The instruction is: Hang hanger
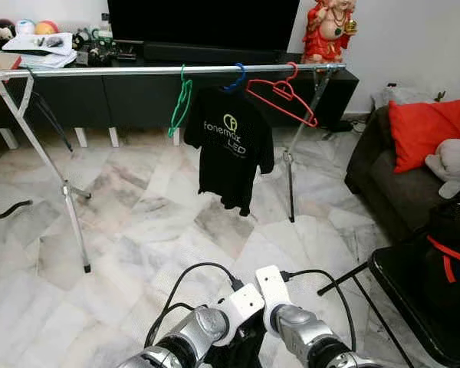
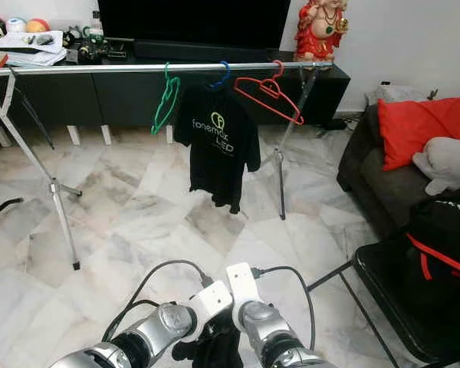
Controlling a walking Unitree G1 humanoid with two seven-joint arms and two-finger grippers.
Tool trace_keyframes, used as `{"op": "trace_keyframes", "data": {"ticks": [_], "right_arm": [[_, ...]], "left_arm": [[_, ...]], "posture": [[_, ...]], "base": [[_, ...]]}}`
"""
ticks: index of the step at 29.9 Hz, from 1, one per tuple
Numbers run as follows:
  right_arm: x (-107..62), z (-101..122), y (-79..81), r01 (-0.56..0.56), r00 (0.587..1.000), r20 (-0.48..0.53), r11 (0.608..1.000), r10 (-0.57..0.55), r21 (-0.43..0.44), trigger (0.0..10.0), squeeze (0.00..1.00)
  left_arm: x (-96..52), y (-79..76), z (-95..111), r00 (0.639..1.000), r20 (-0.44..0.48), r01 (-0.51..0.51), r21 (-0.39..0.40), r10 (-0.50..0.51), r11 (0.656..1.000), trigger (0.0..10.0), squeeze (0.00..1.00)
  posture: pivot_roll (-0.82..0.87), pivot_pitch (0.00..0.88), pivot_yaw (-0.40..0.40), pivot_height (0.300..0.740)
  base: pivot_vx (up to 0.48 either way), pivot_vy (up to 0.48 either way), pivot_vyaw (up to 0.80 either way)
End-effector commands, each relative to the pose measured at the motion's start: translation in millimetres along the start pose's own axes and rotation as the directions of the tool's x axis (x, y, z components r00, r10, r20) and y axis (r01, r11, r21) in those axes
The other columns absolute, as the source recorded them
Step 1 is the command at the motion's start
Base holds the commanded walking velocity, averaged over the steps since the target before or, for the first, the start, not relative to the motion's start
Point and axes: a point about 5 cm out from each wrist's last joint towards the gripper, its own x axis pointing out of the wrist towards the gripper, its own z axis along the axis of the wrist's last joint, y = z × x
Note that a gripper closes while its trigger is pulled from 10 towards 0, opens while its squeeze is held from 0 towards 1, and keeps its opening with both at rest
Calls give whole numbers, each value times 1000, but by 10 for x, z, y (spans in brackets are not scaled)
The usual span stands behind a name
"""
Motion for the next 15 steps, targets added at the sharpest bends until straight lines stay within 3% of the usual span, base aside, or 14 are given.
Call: {"op": "trace_keyframes", "data": {"ticks": [1,8,15], "right_arm": [[-13,7,-111,52,999,4,996,-52,75,10000,0],[-25,67,-185,85,995,27,965,-95,247,10000,0],[-21,92,-145,57,997,37,956,-70,289,10000,0]], "left_arm": [[11,-37,17,1000,4,18,10,-18,1000,10000,0],[3,-19,-38,1000,-29,4,29,-3,1000,10000,0],[-7,31,-60,998,-45,-41,3,41,999,10000,0]], "posture": [[65,60,-167,740],[63,63,-163,740],[63,66,-161,740]], "base": [[0,0,0],[0,0,0],[0,0,0]]}}
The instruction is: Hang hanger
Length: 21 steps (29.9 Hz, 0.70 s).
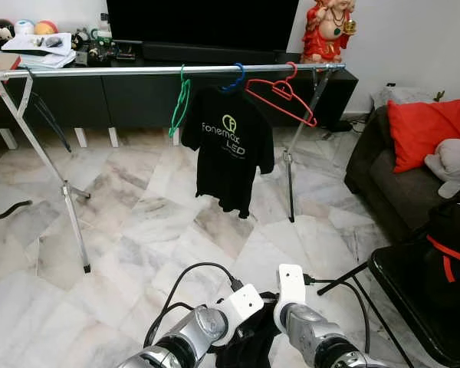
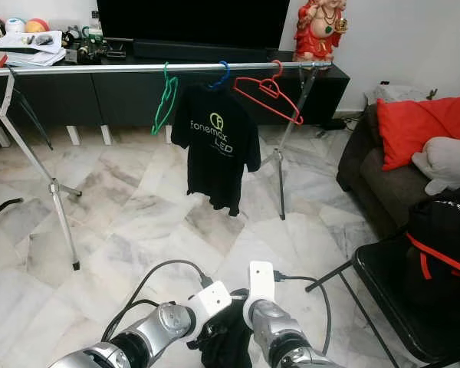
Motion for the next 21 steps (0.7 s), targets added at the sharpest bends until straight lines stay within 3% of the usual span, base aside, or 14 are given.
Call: {"op": "trace_keyframes", "data": {"ticks": [1,4,5,8,16,21], "right_arm": [[-6,102,10,-5,1000,28,1000,5,23,10000,0],[-7,119,16,-6,999,36,999,5,45,10000,0],[-9,153,22,-10,999,49,997,7,72,10000,0],[-14,209,32,-17,997,72,992,8,123,10000,0],[-13,156,-51,32,998,47,992,-38,119,10000,0],[-18,249,33,-26,996,86,983,11,180,10000,0]], "left_arm": [[1,-1,-46,999,-41,-13,-19,12,1000,10000,0],[-10,27,-108,996,-79,-36,-65,31,997,10000,0],[-14,31,-138,995,-97,-44,-115,33,992,10000,0],[-19,47,-153,993,-106,-64,-135,49,989,10000,0],[-18,108,-68,994,-67,-100,-197,88,975,10000,0],[-8,-3,-142,994,-107,-27,-212,4,977,10000,0]], "posture": [[62,66,-161,740],[63,66,-161,740],[64,67,-160,740],[64,68,-161,740],[64,67,-163,740],[62,68,-163,740]], "base": [[0,0,0],[0,0,0],[0,0,0],[0,0,0],[0,0,0],[0,0,0]]}}
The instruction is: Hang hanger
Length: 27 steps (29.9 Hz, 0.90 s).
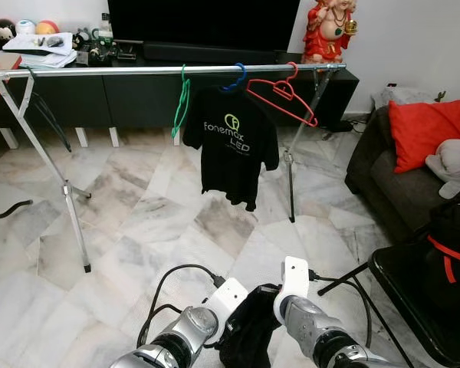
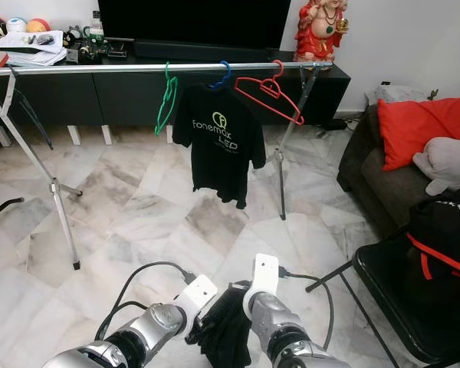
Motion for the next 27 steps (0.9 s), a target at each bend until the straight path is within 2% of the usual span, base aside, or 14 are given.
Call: {"op": "trace_keyframes", "data": {"ticks": [1,4,7,9,12,16,21,27], "right_arm": [[-5,109,54,-31,999,41,999,30,26,10000,0],[-5,122,103,-60,997,48,998,58,29,10000,0],[-7,149,137,-81,995,61,995,78,57,10000,0],[-9,170,165,-100,993,66,992,95,80,10000,0],[-9,163,195,-116,992,58,991,112,69,10000,0],[-10,166,220,-127,991,60,989,123,70,10000,0],[-13,178,265,-154,987,61,985,149,74,10000,0],[-12,167,284,-164,986,56,984,160,72,10000,0]], "left_arm": [[17,-125,-23,997,-25,70,-18,-71,997,10000,0],[23,-176,-14,995,-23,99,-38,-100,994,10000,0],[23,-173,-8,995,-24,92,-113,-95,989,10000,0],[20,-135,11,997,-16,72,-201,-77,977,10000,0],[17,-100,24,999,-10,44,-162,-46,986,10000,0],[13,-56,26,1000,-10,4,-166,-5,986,10000,0],[-4,69,47,996,-4,-88,-213,89,973,10000,0],[-5,77,93,996,15,-85,-283,93,955,10000,0]], "posture": [[63,68,-162,740],[65,68,-162,740],[61,67,-159,740],[60,68,-158,740],[58,69,-155,740],[58,69,-155,740],[56,69,-151,740],[60,67,-153,740]], "base": [[0,0,0],[0,0,0],[0,0,0],[0,0,0],[0,0,0],[0,0,0],[0,0,0],[0,0,0]]}}
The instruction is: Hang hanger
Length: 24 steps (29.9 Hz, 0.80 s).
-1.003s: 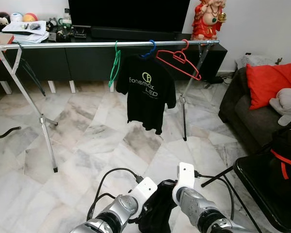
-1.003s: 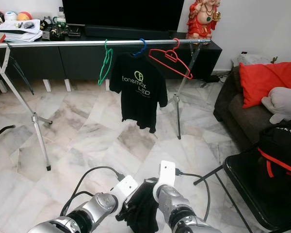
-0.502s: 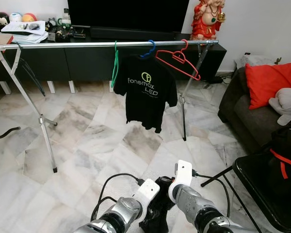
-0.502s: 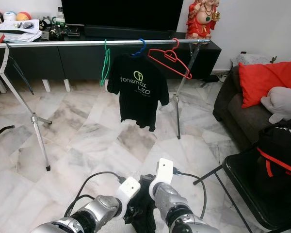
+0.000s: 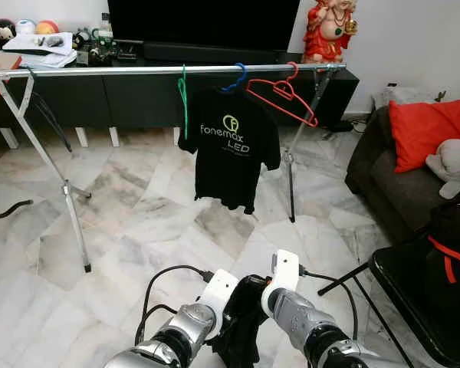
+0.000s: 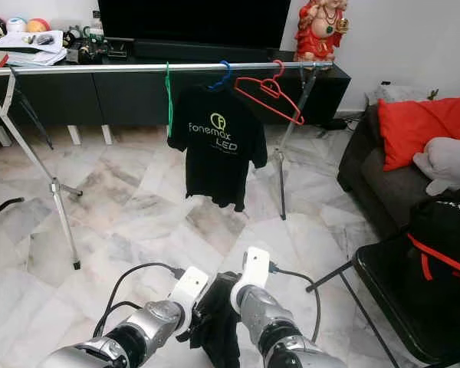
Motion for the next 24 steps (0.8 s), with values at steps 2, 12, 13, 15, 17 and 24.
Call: {"op": "trace_keyframes", "data": {"ticks": [2,12,13,15,17,24], "right_arm": [[-4,103,25,-12,999,38,999,10,30,10000,0],[-5,136,26,-11,999,53,997,8,72,10000,0],[-5,136,26,-11,999,53,997,8,72,10000,0],[-6,135,25,-11,999,53,997,7,73,10000,0],[-7,126,11,-7,999,51,997,3,71,10000,0],[-7,111,-2,0,999,47,998,-3,69,10000,0]], "left_arm": [[5,-57,66,1000,18,20,-81,-18,997,10000,0],[7,-97,63,999,-4,43,-307,-46,951,10000,0],[7,-97,63,999,-4,43,-307,-46,951,10000,0],[7,-97,66,999,-3,44,-303,-47,952,10000,0],[7,-102,73,998,4,59,-297,-61,953,10000,0],[6,-120,86,996,18,92,-281,-91,955,10000,0]], "posture": [[64,66,-156,740],[76,61,-162,740],[76,61,-162,740],[76,61,-163,740],[78,54,-158,740],[86,43,-152,740]], "base": [[0,0,0],[0,0,0],[0,0,0],[0,0,0],[0,0,0],[0,0,0]]}}
